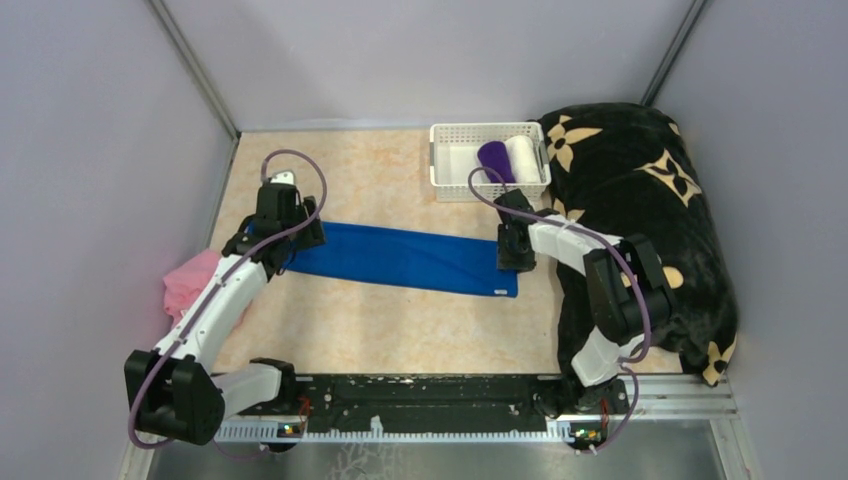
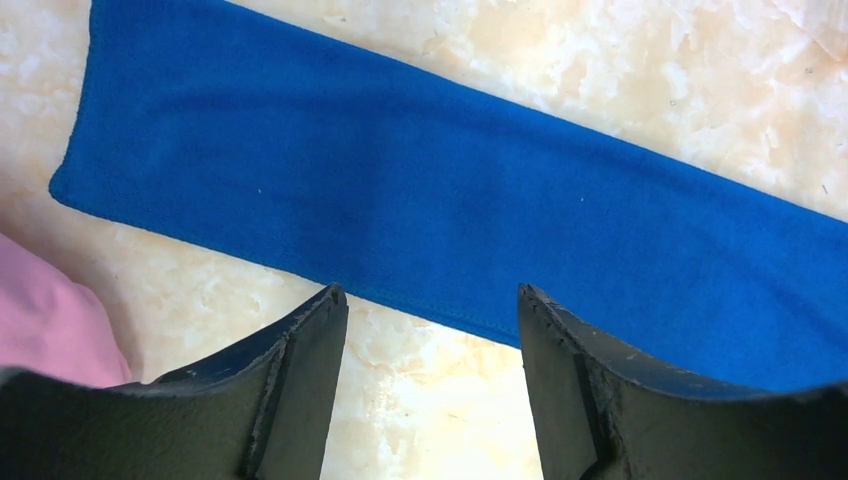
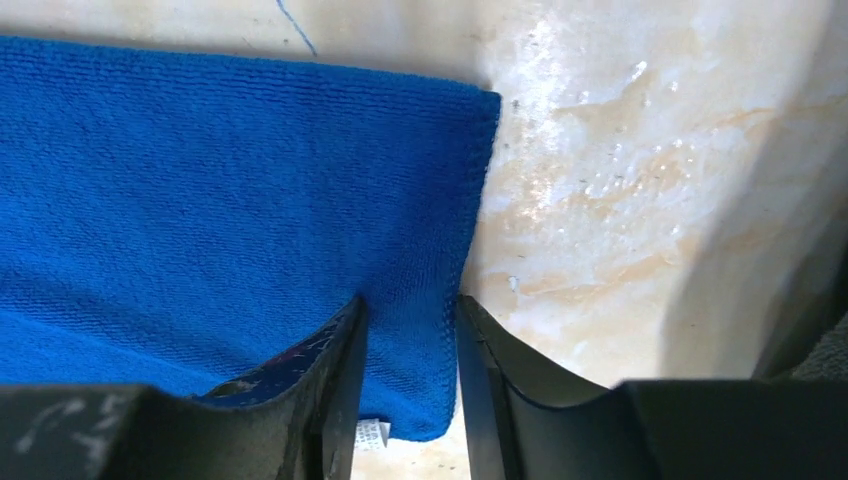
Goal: Roll the towels
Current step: Fold the towel at the center of the board.
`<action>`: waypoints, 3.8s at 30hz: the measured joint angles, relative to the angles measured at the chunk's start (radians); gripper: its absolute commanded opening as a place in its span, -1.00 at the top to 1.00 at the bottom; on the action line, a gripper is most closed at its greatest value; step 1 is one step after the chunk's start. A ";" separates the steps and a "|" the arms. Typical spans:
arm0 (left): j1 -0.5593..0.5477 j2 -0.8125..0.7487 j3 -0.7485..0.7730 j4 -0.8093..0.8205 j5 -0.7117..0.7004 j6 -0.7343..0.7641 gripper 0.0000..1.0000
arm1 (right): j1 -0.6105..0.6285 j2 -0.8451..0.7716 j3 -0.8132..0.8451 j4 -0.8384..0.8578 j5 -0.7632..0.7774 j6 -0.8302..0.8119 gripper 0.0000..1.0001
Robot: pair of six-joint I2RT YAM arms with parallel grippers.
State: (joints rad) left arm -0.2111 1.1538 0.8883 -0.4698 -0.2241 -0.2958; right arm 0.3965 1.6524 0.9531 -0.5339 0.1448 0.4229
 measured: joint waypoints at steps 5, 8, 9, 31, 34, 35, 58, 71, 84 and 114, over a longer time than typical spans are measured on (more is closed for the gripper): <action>0.000 -0.004 -0.023 0.022 -0.022 0.032 -0.37 | 0.019 0.052 0.047 -0.031 -0.002 0.017 0.94; 0.001 -0.012 -0.029 0.027 -0.037 0.043 -0.37 | 0.023 0.063 0.060 -0.039 -0.002 0.029 1.00; 0.002 -0.016 -0.030 0.028 -0.041 0.046 -0.37 | 0.023 0.063 0.064 -0.043 0.000 0.032 1.00; 0.002 -0.068 -0.048 0.045 -0.014 0.048 -0.62 | -0.052 -0.191 0.456 -0.615 0.753 -0.069 1.00; 0.002 -0.067 -0.057 0.045 0.014 0.040 -0.63 | -0.037 -0.160 0.474 -0.629 0.724 -0.080 1.00; 0.002 -0.066 -0.059 0.045 0.024 0.038 -0.63 | -0.026 -0.151 0.484 -0.626 0.703 -0.084 1.00; 0.055 0.175 -0.019 0.024 0.281 -0.048 -0.44 | 0.352 0.306 0.842 -0.245 -0.118 0.051 1.00; 0.076 0.251 -0.016 0.012 0.364 -0.053 -0.22 | 0.422 0.460 0.967 -0.214 -0.217 0.121 1.00; 0.076 0.289 -0.016 0.011 0.411 -0.053 -0.07 | 0.454 0.541 0.970 -0.209 -0.288 0.159 0.92; 0.076 0.310 -0.016 -0.005 0.435 -0.055 -0.12 | 0.455 0.570 0.945 -0.114 -0.370 0.121 -0.11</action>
State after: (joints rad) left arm -0.1349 1.4635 0.8722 -0.4744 0.2108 -0.3511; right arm 0.8513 2.2223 1.8984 -0.6476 -0.2253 0.5434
